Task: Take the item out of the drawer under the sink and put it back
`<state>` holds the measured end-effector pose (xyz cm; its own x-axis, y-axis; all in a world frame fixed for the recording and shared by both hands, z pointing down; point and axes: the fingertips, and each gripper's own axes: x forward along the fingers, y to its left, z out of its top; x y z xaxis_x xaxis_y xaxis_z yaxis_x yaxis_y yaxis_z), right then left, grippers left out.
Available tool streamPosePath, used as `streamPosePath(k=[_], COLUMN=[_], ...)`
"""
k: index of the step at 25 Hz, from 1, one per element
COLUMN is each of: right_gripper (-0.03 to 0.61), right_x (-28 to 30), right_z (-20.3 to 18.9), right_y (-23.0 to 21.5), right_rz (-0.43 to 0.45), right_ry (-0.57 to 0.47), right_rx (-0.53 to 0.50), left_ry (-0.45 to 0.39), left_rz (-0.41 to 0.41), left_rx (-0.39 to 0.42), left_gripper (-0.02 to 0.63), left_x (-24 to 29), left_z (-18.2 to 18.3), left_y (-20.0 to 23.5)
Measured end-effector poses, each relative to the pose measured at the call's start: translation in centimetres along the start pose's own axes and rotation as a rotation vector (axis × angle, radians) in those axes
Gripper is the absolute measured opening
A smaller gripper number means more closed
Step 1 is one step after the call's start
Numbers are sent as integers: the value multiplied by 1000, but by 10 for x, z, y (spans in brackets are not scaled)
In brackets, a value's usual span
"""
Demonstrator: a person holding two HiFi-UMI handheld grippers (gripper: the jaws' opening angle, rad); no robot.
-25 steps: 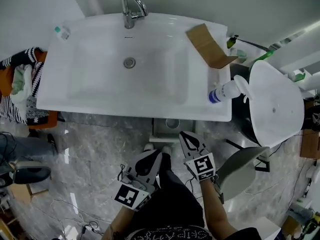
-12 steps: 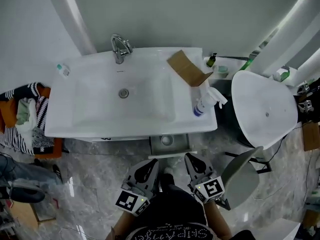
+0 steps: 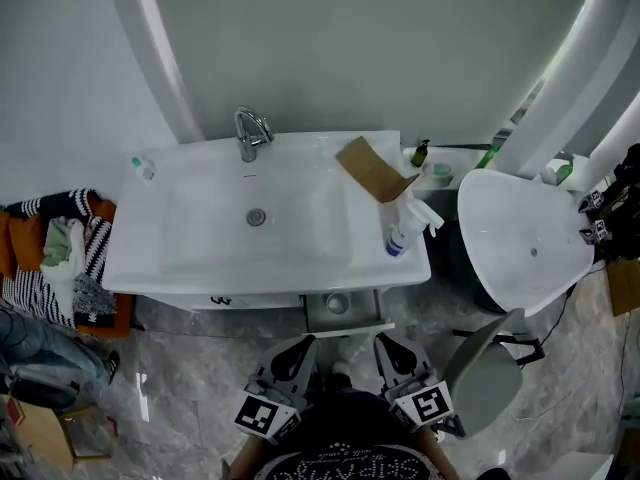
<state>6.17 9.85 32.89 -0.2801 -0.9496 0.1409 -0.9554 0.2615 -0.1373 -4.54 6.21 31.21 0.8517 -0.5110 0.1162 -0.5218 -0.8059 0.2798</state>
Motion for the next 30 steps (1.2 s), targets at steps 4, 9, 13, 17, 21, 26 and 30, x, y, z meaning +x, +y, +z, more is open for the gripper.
streamPosePath(k=[4,9,13,17,21,26,30], right_gripper=[18,17,17,18,18,18,18], right_x=[-1,-3,-4,-6,-6,-7,-5], right_z=[0,-1,-2,-3,-3,-6,-7], right_y=[3,5,5,6,7,7,6], right_rz=[1,9,12,13,20,21,21], right_ry=[5,10,12,18,21,26,31], right_rx=[-22,-36,-39,-36,-38,-42,-44], left_ry=[-11,-6,-8,-1,-7,0,-2], left_rz=[-4,-3,-5,4,13,21,20], left_rx=[26,25,28,18,18,10,-5], left_gripper=[0,0,0,0,0,0,0], left_x=[1,0,-2,-4,-6,-7,-5], left_z=[6,5,2,2,2,-1,-1], left_y=[-1,-5,-7,-8,-9,-9,-9])
